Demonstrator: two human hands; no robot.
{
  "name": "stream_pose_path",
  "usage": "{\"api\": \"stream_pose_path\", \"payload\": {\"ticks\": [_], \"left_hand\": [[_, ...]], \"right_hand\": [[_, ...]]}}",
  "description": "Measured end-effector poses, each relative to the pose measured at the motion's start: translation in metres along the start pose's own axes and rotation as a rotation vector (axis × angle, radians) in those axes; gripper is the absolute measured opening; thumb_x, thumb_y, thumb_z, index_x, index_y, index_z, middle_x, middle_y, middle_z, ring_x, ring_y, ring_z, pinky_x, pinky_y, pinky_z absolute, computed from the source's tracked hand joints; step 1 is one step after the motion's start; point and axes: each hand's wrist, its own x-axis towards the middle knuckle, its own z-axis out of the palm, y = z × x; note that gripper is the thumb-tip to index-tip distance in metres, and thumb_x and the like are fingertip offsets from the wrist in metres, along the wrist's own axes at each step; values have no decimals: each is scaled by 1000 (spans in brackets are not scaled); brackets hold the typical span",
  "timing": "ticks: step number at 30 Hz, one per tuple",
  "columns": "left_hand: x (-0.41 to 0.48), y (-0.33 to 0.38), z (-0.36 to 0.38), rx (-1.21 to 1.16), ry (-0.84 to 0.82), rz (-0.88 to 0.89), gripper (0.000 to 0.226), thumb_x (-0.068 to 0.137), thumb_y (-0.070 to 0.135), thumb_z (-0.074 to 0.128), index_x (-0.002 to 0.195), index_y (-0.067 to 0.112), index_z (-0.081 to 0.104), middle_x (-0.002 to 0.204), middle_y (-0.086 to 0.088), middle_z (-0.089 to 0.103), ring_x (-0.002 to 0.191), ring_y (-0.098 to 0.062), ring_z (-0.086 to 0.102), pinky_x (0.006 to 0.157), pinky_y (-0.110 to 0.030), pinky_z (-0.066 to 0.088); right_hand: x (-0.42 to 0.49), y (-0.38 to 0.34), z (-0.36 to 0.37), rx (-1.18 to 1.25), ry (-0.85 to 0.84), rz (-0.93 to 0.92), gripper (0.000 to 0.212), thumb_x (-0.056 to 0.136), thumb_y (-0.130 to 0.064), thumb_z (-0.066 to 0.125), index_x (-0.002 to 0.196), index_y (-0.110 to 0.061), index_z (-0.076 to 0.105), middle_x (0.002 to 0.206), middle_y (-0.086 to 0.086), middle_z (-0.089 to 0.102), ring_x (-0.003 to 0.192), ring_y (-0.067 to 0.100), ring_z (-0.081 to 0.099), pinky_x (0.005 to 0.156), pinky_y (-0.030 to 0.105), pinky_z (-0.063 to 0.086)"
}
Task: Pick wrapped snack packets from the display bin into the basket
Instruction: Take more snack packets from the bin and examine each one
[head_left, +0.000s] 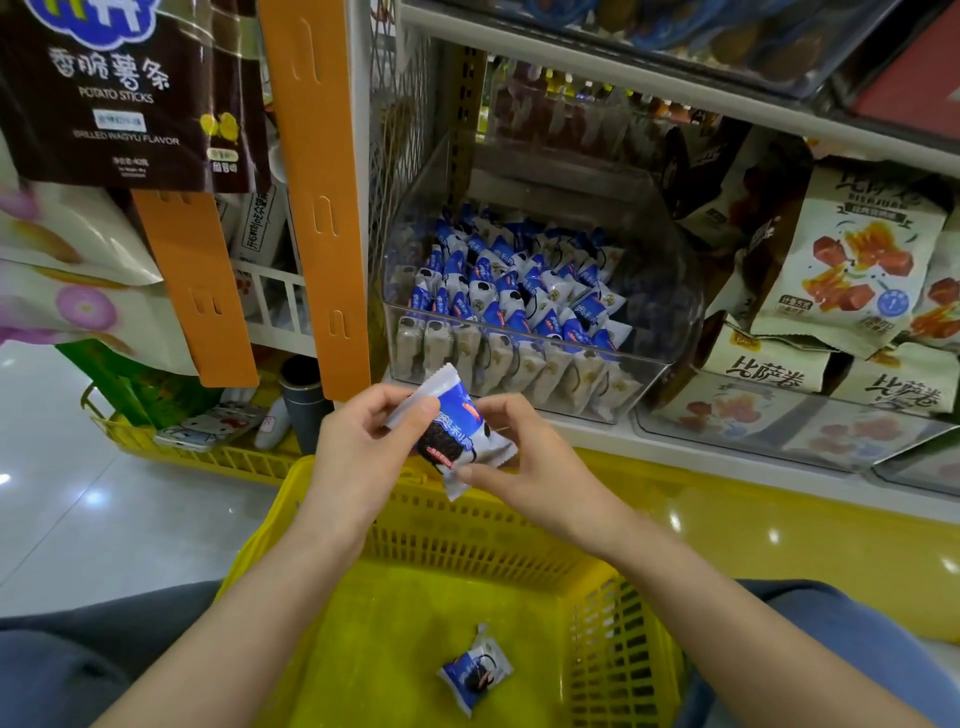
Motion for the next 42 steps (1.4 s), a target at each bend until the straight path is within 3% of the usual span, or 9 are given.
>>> {"api": "stream_pose_path", "payload": {"ticks": [3, 8, 13, 21, 26, 28, 34, 37, 42], "left_hand": [[0, -1, 2, 37, -43, 5, 9, 88, 19, 60, 89, 13, 67, 79, 0, 69, 65, 4, 61, 55, -8, 45], [-1, 0, 2, 50, -62, -1, 17, 91, 22, 54, 93, 11, 67, 80, -3, 67, 63, 5, 60, 54, -7, 44], [-4, -1, 3, 200, -169, 72, 17, 90, 17, 57, 76, 15, 66, 68, 2, 65, 60, 3, 58, 54, -8, 43], [-4, -3, 5, 116, -233, -9, 18, 90, 16, 56, 74, 12, 64, 70, -3, 65, 61, 1, 59, 57, -10, 46], [-3, -5, 5, 207, -76, 51, 12, 86, 13, 62, 88, 21, 53, 90, 2, 60, 75, -6, 58, 66, -12, 45], [-4, -5, 5, 329, -42, 158, 23, 84, 10, 64, 85, 27, 48, 89, 7, 56, 74, -2, 54, 61, -8, 41], [-15, -15, 14, 270, -337, 73, 37, 86, 23, 62, 121, 27, 51, 116, 9, 59, 98, -7, 58, 84, -29, 51], [-15, -17, 16, 220, -345, 29, 45, 85, 20, 63, 127, 20, 48, 117, 4, 59, 101, -15, 61, 86, -37, 52], [-5, -11, 15, 11, -216, -74, 22, 93, 18, 52, 112, 30, 52, 101, 11, 63, 83, 9, 61, 66, -9, 47]], "right_hand": [[0, -4, 2, 101, -23, -20, 32, 81, -19, 70, 106, -27, 51, 101, -18, 60, 95, -8, 57, 83, 12, 46], [0, -5, 5, 121, 19, -11, 26, 86, -16, 64, 109, -18, 52, 108, -4, 63, 100, 6, 60, 92, 28, 48], [-3, -6, 5, 25, 192, -133, 3, 90, -22, 57, 91, -20, 58, 85, -5, 66, 81, 9, 63, 74, 34, 53], [-8, -5, -2, -494, 285, -474, 12, 91, -22, 57, 88, -12, 63, 83, -2, 60, 72, 14, 57, 59, 37, 50], [-5, -5, 0, -163, 357, -232, 9, 90, -22, 58, 82, -21, 60, 72, -11, 59, 69, 5, 56, 59, 17, 43], [-2, -5, -2, -24, 390, -115, 13, 90, -21, 57, 78, -24, 59, 71, -9, 62, 68, 8, 61, 58, 23, 51], [0, -6, -2, 220, 399, 12, 14, 88, -19, 61, 74, -20, 61, 62, -5, 65, 58, 6, 63, 46, 17, 50], [0, -8, 1, 321, 311, -1, 11, 89, -20, 59, 80, -16, 64, 66, -6, 66, 62, 2, 63, 51, 16, 50], [3, -8, 3, 280, 219, -55, 12, 90, -12, 57, 98, -18, 63, 95, -5, 67, 87, 3, 63, 75, 15, 51]]}}
